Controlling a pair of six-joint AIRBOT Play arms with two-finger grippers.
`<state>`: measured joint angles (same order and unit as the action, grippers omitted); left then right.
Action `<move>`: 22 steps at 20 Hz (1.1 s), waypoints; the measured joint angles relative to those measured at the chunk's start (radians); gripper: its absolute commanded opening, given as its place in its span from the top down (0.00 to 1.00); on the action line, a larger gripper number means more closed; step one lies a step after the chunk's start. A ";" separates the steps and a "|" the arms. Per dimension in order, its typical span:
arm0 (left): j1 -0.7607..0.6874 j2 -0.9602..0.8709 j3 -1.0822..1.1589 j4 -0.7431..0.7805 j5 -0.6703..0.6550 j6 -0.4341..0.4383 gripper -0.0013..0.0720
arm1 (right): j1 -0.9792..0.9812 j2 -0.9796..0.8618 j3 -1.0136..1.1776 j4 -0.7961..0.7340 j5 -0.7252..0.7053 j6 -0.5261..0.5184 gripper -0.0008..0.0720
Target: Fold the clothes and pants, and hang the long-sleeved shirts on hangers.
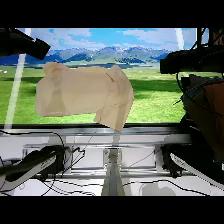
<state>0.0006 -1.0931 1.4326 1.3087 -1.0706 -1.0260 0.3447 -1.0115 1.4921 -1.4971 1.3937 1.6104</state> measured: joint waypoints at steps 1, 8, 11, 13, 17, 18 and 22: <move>0.000 0.000 0.000 0.000 0.000 0.000 0.01 | 0.000 0.000 0.000 0.000 0.000 0.000 0.97; 0.000 0.000 0.000 0.000 0.000 0.000 0.01 | 0.000 0.000 0.000 -0.008 0.000 -0.064 0.97; 0.000 0.000 0.000 0.000 0.000 0.000 0.01 | 0.000 0.000 0.000 -0.024 0.000 -0.190 0.97; 0.000 0.000 0.000 0.000 0.000 0.000 0.01 | 0.000 0.000 0.000 -0.024 0.000 -0.231 0.97; 0.000 0.000 0.000 -0.013 0.000 0.000 0.01 | 0.000 -0.002 0.000 -0.014 -0.063 -0.270 0.97; 0.000 0.000 0.000 -0.030 0.000 0.000 0.01 | -0.004 -0.006 0.000 -0.027 -0.081 -0.274 0.97; 0.000 0.000 0.000 -0.158 0.000 0.000 0.01 | -0.126 -0.060 -0.032 -0.109 -0.096 -0.306 0.97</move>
<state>0.0006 -1.0927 1.4326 1.1511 -1.0706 -1.0260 0.2188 -1.0714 1.4597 -1.6066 1.2980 1.3048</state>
